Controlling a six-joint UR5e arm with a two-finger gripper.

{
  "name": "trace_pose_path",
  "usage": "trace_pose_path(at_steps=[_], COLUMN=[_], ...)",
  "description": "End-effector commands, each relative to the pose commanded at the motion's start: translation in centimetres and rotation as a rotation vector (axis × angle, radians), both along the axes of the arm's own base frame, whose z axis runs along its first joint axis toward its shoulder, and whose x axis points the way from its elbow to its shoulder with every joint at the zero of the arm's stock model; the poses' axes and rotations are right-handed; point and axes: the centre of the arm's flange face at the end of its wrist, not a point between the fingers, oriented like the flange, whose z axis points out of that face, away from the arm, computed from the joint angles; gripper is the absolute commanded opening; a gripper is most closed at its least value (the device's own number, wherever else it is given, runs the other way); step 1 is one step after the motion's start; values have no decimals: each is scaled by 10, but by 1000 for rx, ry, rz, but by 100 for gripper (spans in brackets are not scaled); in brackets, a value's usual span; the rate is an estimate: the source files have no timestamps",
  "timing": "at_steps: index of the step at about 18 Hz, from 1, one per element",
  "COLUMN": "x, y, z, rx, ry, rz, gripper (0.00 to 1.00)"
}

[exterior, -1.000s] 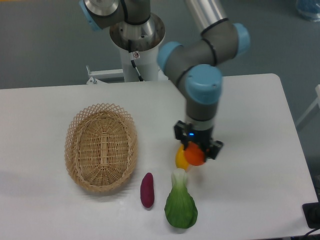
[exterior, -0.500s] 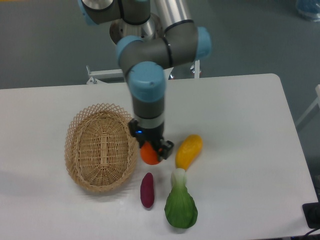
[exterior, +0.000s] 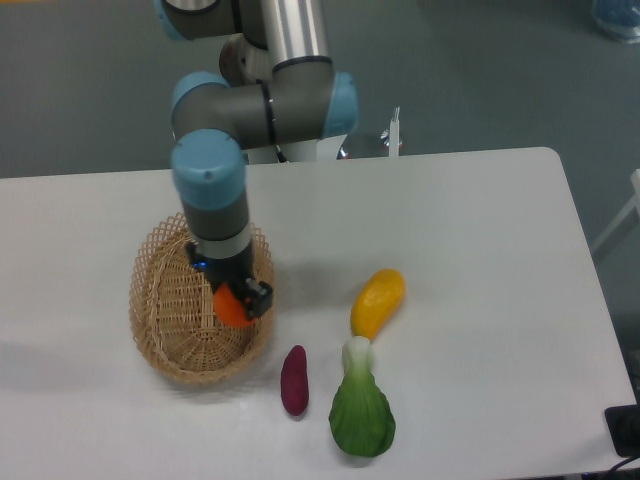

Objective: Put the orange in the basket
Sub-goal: 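Lower the orange into the basket and open the gripper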

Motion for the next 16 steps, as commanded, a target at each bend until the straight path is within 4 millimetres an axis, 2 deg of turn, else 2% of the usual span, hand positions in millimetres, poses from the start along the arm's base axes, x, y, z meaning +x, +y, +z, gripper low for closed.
trace_pose_path(at_steps=[4,6,9,13,16], x=[22,31,32,35,37], y=[10,16,17,14,3], z=[-26,-34,-33,-32,-32], rx=[-36,-29,-23,-27,-33], ry=[-15,1,4,-12,-11], rz=[-32,-49,-51,-55,-50], gripper=[63,81,100,100,100])
